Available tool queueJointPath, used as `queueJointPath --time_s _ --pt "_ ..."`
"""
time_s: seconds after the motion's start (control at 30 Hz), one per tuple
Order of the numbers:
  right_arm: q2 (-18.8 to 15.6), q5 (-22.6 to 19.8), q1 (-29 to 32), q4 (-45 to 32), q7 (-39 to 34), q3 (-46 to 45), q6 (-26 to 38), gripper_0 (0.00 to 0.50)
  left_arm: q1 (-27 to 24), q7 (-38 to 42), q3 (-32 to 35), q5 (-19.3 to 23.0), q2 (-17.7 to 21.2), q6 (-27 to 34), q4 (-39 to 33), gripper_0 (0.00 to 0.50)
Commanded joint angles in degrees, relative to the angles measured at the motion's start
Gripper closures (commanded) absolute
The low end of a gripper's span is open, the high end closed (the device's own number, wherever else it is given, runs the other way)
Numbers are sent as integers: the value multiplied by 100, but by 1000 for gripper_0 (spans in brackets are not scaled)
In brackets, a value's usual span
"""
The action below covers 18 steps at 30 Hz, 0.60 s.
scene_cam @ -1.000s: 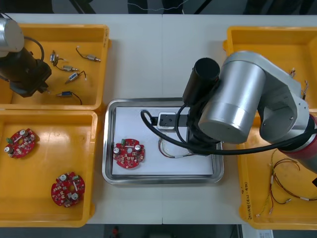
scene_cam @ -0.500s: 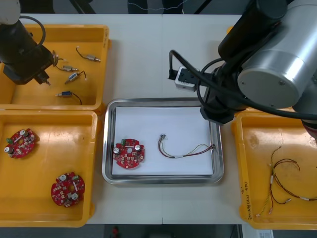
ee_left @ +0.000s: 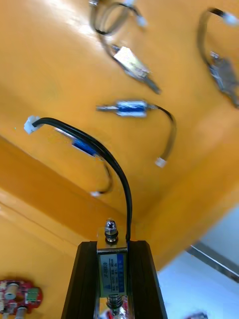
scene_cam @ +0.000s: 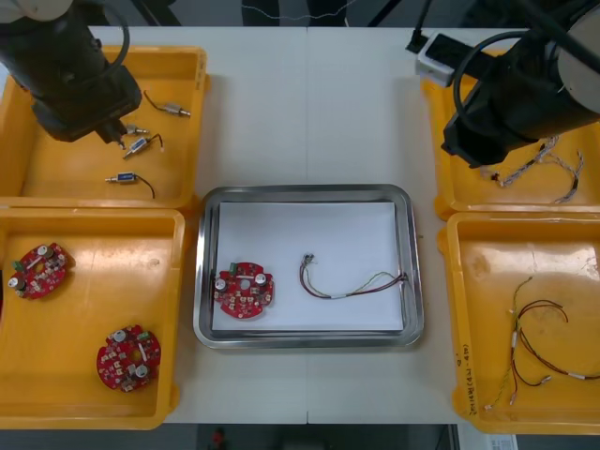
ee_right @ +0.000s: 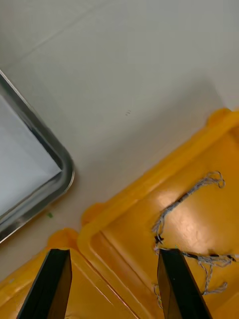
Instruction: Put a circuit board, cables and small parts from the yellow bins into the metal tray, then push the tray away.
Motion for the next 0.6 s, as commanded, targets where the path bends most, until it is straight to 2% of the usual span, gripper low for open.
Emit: queueJointPath --time_s 0.03,0.23,0.47,0.6 --pt "-168 241 -102 376 -244 -607 18 0 -212 -178 -300 11 -348 56 -578 498" --pt "-168 566 -146 983 -280 -1293 18 0 -212 -38 -678 20 -744 56 -1027 498" --pt "-168 900 -339 1510 -297 -1679 18 0 -177 -11 -1074 -6 -1086 56 -1062 499" --pt "-168 997 -656 2152 -297 -1987 18 0 -54 -29 -1381 -42 -1192 -98 -1062 498"
